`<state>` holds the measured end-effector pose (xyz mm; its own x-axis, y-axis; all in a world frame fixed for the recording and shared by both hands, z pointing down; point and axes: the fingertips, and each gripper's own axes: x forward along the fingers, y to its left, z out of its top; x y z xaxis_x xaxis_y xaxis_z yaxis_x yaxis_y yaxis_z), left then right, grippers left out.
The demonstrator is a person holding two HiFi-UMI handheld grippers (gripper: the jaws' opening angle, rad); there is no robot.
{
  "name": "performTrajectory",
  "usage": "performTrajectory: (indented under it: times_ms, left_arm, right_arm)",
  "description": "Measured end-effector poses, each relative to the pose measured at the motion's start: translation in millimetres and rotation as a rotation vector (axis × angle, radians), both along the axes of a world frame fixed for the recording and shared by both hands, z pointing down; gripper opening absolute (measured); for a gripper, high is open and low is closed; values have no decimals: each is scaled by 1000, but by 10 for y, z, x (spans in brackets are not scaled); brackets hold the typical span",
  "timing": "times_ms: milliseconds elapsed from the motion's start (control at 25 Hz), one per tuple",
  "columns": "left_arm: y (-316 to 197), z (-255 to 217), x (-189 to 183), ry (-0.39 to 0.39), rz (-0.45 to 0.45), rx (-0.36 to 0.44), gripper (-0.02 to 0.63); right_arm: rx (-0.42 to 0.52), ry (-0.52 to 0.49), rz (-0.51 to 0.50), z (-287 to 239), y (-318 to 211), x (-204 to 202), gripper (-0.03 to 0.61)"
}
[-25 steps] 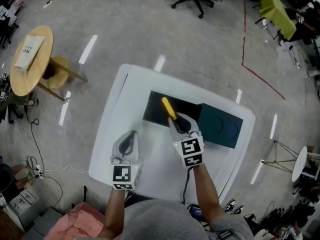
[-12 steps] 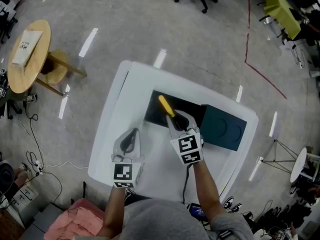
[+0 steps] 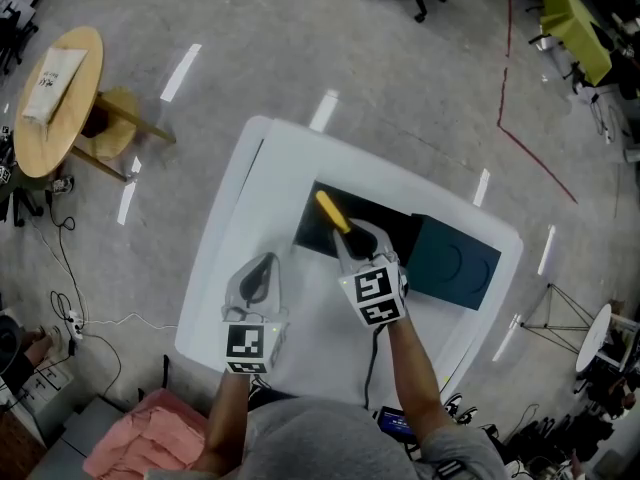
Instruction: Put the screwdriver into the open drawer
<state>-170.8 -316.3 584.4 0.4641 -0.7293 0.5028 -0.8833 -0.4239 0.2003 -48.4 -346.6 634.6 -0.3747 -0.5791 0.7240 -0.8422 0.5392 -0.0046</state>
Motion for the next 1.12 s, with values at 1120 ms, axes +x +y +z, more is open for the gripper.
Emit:
performTrajectory:
  times_ms: [1120]
  left_arm:
    - [-19, 193, -127, -4, -13, -37, 12]
  right_arm:
    - [-89, 128, -17, 320, -47, -51, 83]
